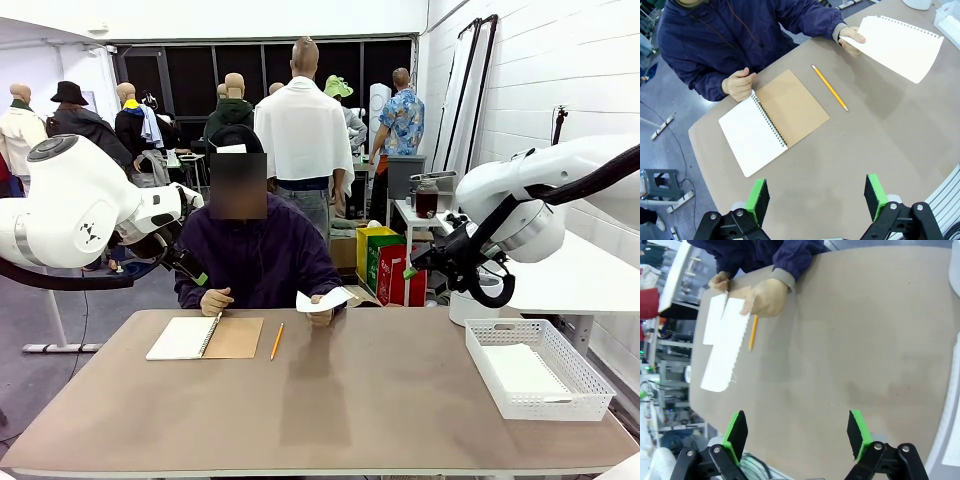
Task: Sort the paper based on its condition.
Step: If a person hands you a paper, place it in the Organizing basket , and if it's crumpled, put it in the Trash can.
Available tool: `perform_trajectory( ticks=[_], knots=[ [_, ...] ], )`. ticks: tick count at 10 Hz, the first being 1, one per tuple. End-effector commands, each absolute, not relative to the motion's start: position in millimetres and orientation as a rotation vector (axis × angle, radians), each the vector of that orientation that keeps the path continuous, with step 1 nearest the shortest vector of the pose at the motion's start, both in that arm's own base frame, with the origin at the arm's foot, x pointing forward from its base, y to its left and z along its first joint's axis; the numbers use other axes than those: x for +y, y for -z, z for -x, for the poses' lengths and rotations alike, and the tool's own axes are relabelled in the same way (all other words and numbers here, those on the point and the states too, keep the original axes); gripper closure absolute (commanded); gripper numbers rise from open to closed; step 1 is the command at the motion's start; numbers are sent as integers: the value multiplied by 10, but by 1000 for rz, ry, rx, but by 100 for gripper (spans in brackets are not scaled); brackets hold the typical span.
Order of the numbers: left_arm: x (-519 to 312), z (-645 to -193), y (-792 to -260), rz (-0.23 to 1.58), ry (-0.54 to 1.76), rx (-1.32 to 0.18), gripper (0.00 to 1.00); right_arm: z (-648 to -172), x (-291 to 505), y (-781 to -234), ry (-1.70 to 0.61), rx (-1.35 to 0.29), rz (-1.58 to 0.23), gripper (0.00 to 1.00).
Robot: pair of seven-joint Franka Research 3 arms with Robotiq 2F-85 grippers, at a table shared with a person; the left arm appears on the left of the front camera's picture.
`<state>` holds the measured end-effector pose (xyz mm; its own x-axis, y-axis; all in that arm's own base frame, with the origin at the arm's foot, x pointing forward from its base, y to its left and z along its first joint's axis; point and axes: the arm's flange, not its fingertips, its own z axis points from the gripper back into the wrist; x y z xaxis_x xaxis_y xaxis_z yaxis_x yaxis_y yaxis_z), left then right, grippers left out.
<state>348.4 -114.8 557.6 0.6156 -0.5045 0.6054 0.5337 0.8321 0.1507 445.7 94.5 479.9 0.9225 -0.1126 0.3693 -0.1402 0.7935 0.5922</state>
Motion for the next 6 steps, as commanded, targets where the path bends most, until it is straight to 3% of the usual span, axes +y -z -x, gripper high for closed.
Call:
perform_trajectory(
  ticks=[1, 6],
  knots=[
    [-1142, -3499, -5582, 49, 597, -687, 0, -4732, 990, -4714, 55, -348, -826, 0],
    [-1142, -3499, -5582, 49, 597, -687, 0, -5189, 1150, -4332, 194, -170, -1049, 0]
  ],
)
